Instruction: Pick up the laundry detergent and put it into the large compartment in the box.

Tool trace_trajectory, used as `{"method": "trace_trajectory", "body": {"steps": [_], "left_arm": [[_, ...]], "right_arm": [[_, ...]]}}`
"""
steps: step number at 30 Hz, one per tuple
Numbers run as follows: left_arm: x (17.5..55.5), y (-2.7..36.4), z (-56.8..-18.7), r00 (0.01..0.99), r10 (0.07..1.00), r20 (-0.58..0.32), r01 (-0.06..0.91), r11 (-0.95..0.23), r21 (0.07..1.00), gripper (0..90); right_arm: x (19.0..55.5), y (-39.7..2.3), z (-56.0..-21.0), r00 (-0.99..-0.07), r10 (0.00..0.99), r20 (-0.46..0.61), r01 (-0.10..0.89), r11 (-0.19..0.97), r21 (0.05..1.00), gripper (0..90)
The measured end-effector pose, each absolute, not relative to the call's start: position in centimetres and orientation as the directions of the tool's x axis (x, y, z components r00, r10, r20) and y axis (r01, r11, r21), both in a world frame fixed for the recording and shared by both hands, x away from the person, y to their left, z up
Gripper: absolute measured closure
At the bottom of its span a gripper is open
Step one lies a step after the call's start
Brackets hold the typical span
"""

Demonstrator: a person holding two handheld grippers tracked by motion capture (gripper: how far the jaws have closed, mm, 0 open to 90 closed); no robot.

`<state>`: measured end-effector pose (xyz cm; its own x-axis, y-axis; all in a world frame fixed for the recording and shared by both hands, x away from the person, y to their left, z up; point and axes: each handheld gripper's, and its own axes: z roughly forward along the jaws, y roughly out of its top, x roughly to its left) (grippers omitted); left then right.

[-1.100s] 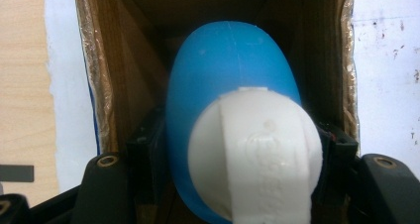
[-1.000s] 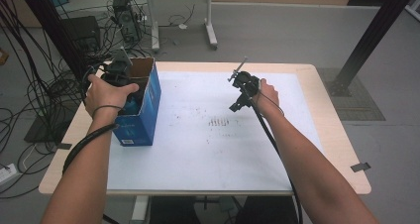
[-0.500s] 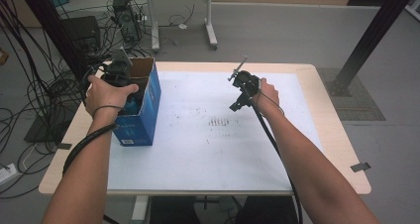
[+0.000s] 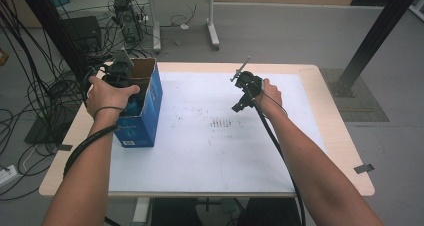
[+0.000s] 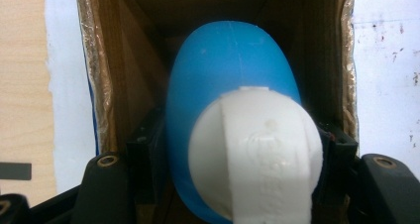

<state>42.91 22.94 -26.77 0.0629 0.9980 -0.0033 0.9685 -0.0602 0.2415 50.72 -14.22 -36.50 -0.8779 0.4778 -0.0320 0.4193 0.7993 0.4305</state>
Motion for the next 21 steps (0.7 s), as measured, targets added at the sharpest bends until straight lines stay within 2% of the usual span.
{"method": "trace_trajectory", "body": {"steps": [21], "left_arm": [[42.94,22.75,-26.77,0.061,0.998,0.0,0.969,-0.059,0.242,37.8]], "right_arm": [[50.7,-14.27,-36.33,-0.877,0.479,-0.036,0.418,0.799,0.432,5.2]]}}
